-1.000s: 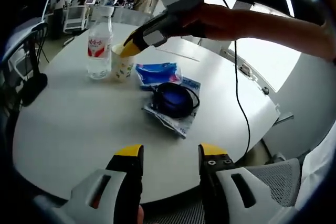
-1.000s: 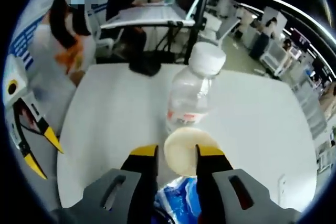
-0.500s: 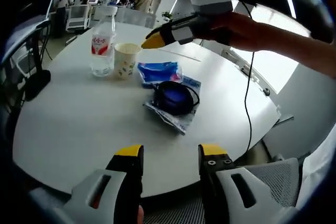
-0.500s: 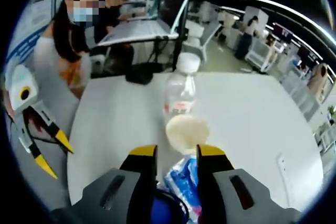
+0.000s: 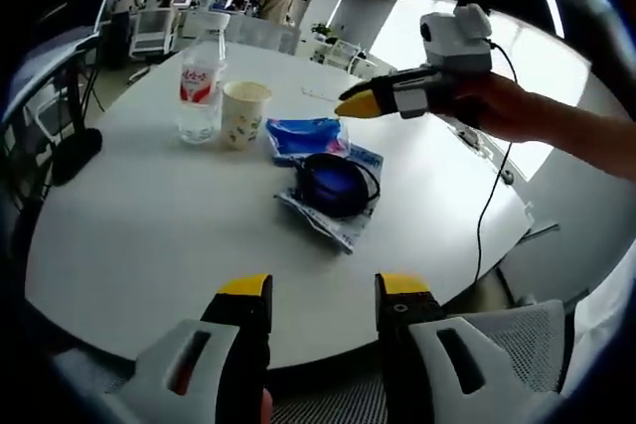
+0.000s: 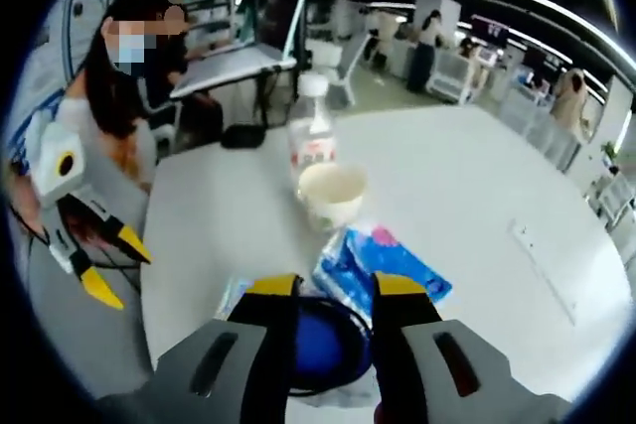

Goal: Arrange the tabletop items into an orderly group along one side of the table until the central work area is clear of visible clutter.

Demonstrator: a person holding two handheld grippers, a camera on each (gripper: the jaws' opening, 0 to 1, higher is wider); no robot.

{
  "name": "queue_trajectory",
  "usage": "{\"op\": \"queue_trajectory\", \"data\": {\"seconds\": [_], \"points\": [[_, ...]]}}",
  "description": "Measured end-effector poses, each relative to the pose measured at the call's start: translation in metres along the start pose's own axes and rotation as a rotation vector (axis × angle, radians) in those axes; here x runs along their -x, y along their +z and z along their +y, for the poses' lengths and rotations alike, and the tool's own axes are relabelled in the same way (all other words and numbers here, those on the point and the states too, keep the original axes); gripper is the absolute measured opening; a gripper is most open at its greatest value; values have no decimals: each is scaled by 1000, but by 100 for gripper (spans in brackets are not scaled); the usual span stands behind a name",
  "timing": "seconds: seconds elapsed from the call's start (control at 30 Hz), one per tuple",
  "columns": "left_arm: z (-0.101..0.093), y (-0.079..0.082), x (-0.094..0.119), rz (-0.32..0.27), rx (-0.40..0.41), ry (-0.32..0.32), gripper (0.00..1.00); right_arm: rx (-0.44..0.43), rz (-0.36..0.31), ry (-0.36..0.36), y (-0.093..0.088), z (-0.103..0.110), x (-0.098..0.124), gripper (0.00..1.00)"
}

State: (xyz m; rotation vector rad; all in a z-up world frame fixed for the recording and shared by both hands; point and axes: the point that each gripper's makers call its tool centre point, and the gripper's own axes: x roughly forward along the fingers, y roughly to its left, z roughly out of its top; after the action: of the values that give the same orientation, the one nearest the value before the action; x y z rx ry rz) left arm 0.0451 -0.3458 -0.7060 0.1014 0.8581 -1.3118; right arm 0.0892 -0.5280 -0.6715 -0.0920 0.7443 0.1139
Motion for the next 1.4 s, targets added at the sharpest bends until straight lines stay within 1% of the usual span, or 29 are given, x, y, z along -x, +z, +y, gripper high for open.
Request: {"op": "queue_trajectory", "data": {"seconds": [0.2,0.5,0.53,0.7,0.77,1.03,1.23,1.4], "points": [[-1,1,0,-4,-4,2,40,-55,11,-30,-18,-8,7,26],[1,2,4,-10,-9,14,41,-202,8,-79,-46,-20,18,25],[1,3,4,-11,-9,16,41,-211,9,-84,-47,-19,19,25],[6,6,7,-21,-2,31,41,-314,-6,-117,-59,-29,21,25],[6,7,7,-25,2,35,42,-336,-6,-124,-63,-31,22,25],[8,11,7,-33,8,40,42,-384,-8,-141,-65,-31,28,24],[8,14,8,-38,7,42,42,-386,-17,-146,-57,-33,28,24],[10,15,9,-40,8,45,42,-386,-18,-150,-54,-42,20,24]]}}
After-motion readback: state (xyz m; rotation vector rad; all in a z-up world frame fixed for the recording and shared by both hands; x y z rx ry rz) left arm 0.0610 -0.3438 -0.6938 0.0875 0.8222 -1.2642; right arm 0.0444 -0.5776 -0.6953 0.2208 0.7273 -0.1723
